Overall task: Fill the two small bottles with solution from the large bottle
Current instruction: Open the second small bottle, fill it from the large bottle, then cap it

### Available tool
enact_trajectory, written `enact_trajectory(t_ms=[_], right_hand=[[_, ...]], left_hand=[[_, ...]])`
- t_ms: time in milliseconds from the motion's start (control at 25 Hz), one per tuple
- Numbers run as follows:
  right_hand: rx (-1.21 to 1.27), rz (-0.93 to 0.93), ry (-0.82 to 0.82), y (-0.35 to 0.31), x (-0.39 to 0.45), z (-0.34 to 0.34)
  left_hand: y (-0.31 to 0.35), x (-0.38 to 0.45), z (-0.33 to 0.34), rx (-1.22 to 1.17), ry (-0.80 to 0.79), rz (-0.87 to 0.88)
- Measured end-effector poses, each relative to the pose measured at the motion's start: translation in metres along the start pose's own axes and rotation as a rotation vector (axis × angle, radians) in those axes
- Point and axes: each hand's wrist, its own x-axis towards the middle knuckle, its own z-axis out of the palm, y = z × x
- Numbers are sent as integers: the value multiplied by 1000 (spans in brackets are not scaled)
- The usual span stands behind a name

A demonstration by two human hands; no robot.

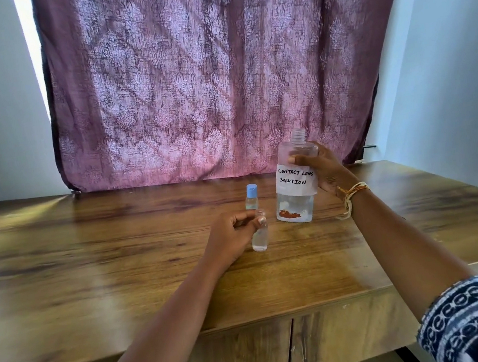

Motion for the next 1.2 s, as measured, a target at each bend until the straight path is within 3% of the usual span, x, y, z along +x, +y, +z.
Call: enact_trajectory(t_ms=[200,320,440,560,640,840,1200], right_hand=[[39,27,3,5,2,-2],[-77,-13,95,11,-4,0],[-179,-89,284,32,-28,12],[-74,-186,660,46,-59,27],[-278,-326,777,42,-73,37],[-519,-533,377,41,-110,78],[-663,-362,115,52,-104,89]], left_hand=[[-1,0,0,16,-3,-7],[-1,-1,0,10,-6,-27],[0,-1,0,7,-20,-48],[1,-2,-1,21,-14,-59],[3,-2,-2,40,-12,-67],[6,-5,-5,37,11,-104],[8,-13,-24,30,23,-103]])
